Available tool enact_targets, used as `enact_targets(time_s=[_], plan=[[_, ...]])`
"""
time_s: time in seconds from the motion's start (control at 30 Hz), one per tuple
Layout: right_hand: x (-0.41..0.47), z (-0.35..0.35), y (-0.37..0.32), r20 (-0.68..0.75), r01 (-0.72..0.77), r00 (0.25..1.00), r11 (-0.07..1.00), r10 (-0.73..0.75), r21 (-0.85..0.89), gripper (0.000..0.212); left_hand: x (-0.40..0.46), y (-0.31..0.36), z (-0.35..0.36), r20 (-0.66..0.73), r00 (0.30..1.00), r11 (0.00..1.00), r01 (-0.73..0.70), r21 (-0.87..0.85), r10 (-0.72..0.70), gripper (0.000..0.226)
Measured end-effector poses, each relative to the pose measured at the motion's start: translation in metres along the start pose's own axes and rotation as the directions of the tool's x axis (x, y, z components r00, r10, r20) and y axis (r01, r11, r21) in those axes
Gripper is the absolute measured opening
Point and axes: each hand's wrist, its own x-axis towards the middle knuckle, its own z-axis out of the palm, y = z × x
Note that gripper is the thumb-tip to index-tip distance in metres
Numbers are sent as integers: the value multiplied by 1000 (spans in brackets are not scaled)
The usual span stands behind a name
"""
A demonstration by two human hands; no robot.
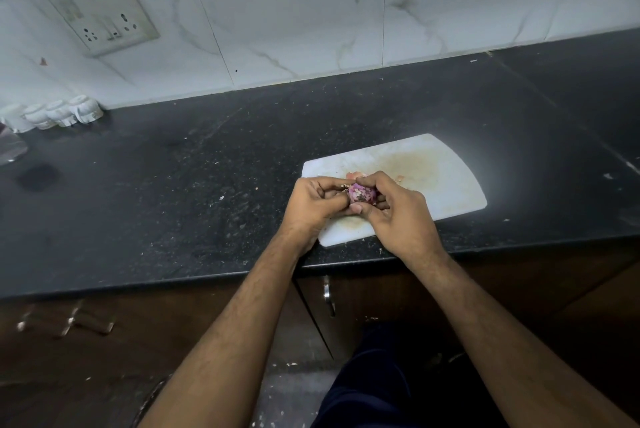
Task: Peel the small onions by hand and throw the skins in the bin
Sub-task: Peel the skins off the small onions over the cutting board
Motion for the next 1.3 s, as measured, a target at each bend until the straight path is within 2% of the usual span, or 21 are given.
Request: enact_targets(time_s=[0.17, 0.3, 0.4, 0.53, 0.63, 0.77, 0.9, 1.0, 1.17, 1.3], plan=[[4, 1, 1, -9, -77, 997, 995, 78, 60, 26, -2, -1, 7, -65, 998, 1000, -16, -20, 15, 19], [10, -2, 8, -92, -180, 976, 968, 199, 177, 25, -4, -3, 7, -118, 993, 999, -32, -37, 27, 21], [12, -6, 8, -85, -228, 962, 937, 259, 266, 23, -3, -7, 7, -125, 987, 989, -90, 121, 105, 25], [10, -7, 3, -53, -205, 974, 959, 219, 197, 28, -1, -7, 13, -90, 974, 943, -175, 283, 207, 30], [8, -7, 1, -26, -188, 980, 966, 196, 176, 26, 0, -7, 12, -72, 970, 931, -198, 307, 230, 33], [6, -10, -2, 10, -133, 991, 974, 134, 181, 25, -1, -11, 13, -22, 969, 925, -226, 307, 244, 23], [5, -11, -4, 36, -110, 994, 974, 104, 197, 19, -2, -7, 14, 43, 952, 896, -300, 328, 303, 40], [5, -10, -3, 51, -94, 995, 985, 87, 144, 15, -3, -7, 13, 33, 944, 885, -321, 338, 329, 42], [5, -8, -3, 18, -85, 996, 988, 83, 127, 14, -7, -3, 13, 46, 933, 881, -352, 317, 357, 39], [2, -4, -2, -82, -87, 992, 993, 93, 74, 15, -7, -4, 12, 42, 944, 885, -323, 335, 329, 43]])
